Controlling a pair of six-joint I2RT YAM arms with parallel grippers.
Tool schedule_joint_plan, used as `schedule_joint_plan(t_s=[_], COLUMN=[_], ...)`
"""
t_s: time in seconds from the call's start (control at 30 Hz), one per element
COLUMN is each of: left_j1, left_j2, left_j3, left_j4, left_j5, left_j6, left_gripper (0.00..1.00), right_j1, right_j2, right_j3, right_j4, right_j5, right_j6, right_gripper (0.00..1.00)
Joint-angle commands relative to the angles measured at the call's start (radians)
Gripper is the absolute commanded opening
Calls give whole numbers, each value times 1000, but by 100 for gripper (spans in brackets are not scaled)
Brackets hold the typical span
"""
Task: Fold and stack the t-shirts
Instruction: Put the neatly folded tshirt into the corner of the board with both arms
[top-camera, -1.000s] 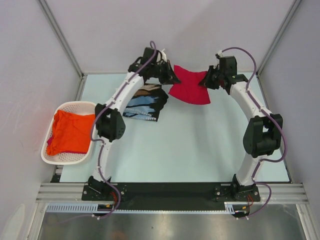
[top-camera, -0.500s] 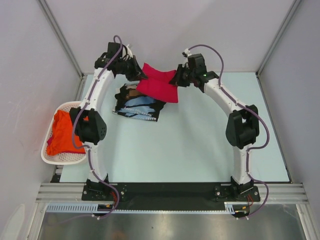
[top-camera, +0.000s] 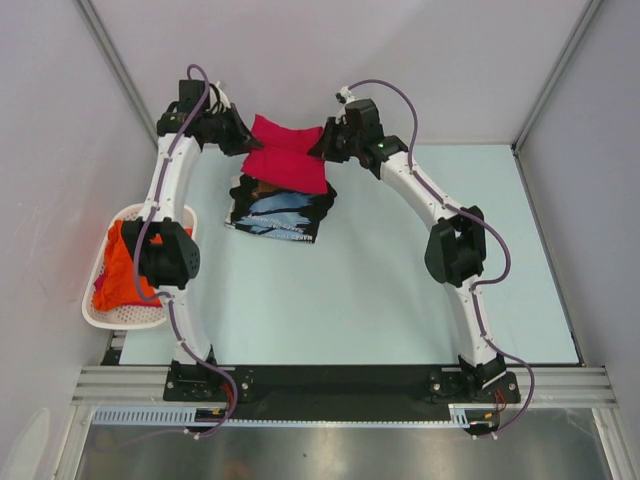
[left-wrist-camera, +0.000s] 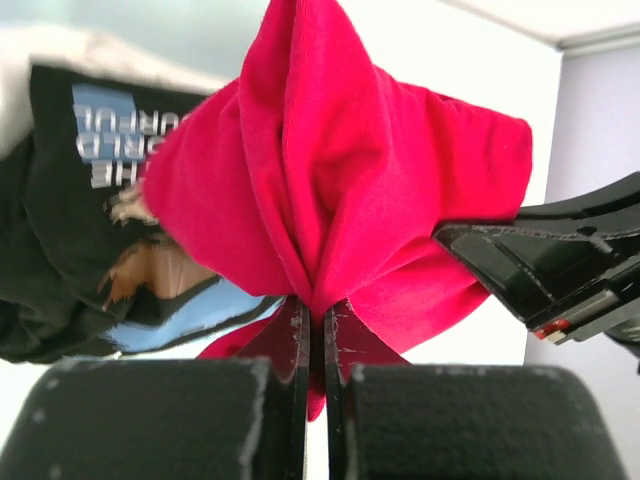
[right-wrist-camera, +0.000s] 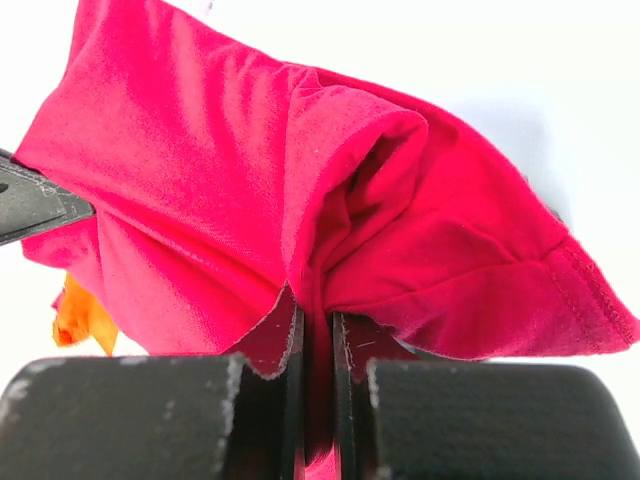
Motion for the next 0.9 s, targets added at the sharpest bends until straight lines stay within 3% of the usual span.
schedule_joint_plan(t_s=[0.0,0.2,0.3,0.6,0.87], left_j1=[36,36,36,84,113], left_j2=[-77,-51,-71,-233,-237], left_j3=[101,59,-38,-507,-587], left_j4=[56,55,55,130,185], left_j5=[-84,-64,-70,-134,-133], left_j6=[13,18,22,33,2], left_gripper=[0,0,0,0,0], right_j1=[-7,-7,-9,1,16], right_j2=[-39,-10,19,73,87], right_j3=[24,-3,-49,-215,-240], right_j4=[39,36,24,-14,-37], right_j5=[82,48,-4,-222,-246], right_j6=[4,10,27,42,54], right_gripper=[0,0,0,0,2])
